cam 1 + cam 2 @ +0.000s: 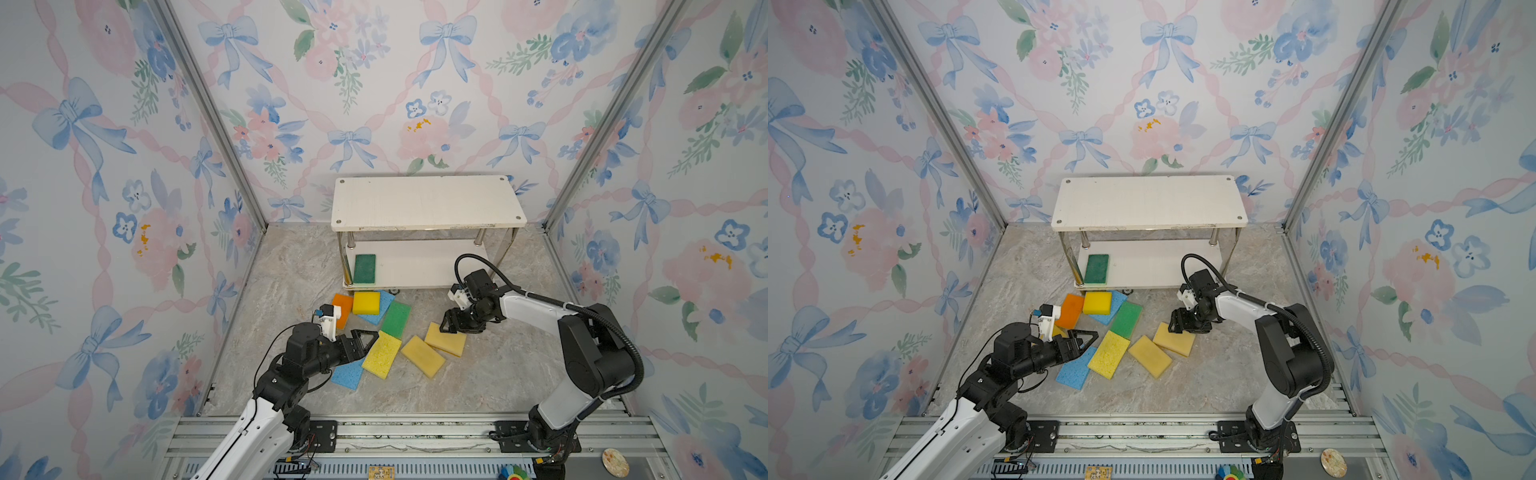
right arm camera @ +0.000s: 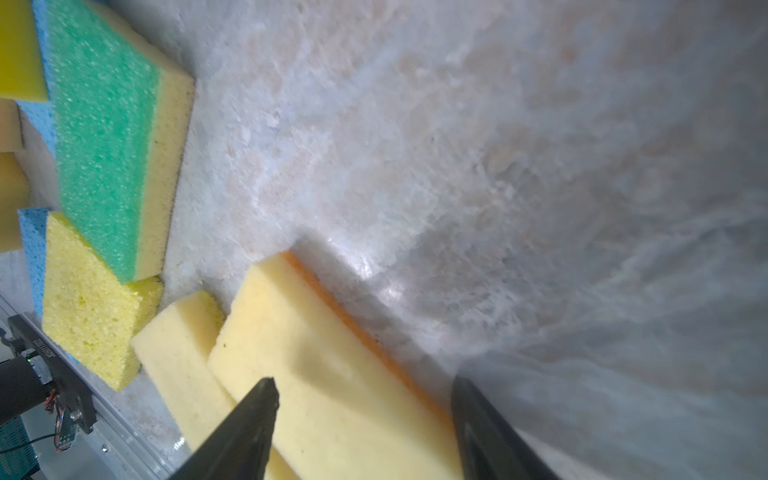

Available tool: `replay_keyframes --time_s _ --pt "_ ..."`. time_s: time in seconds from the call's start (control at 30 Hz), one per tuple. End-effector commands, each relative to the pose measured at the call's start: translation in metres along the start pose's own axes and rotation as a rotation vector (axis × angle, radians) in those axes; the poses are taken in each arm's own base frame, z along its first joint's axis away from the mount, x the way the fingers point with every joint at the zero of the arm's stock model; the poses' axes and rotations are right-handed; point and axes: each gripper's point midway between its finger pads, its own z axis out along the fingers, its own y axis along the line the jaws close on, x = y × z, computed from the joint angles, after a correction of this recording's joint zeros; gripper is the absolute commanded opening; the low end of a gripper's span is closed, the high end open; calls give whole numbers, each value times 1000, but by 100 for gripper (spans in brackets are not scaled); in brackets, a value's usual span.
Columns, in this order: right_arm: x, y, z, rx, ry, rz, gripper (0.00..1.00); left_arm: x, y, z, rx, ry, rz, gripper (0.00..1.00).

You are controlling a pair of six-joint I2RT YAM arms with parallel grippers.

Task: Place and organize the cleaning sponges onto the shelf
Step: 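Lower the right gripper, grasp a pale yellow sponge and lift it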

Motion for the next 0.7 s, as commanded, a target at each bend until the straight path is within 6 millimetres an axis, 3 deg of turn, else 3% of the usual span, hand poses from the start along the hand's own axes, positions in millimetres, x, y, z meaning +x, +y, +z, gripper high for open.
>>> replay_keyframes --time_s 0.0,0.17,0.43,0.53,0.67 --pt "17 3 -9 -25 -13 14 70 2 2 2 -5 9 1 98" --pt "36 2 -13 -30 -36 39 68 3 4 3 -9 11 2 98" --pt "49 -13 3 23 -6 77 58 4 3 2 -3 13 -2 98" --pt "47 -19 4 55 -11 86 48 4 2 1 2 8 -5 98" --pt "47 -20 -2 76 -25 80 25 5 2 0 6 6 -9 98"
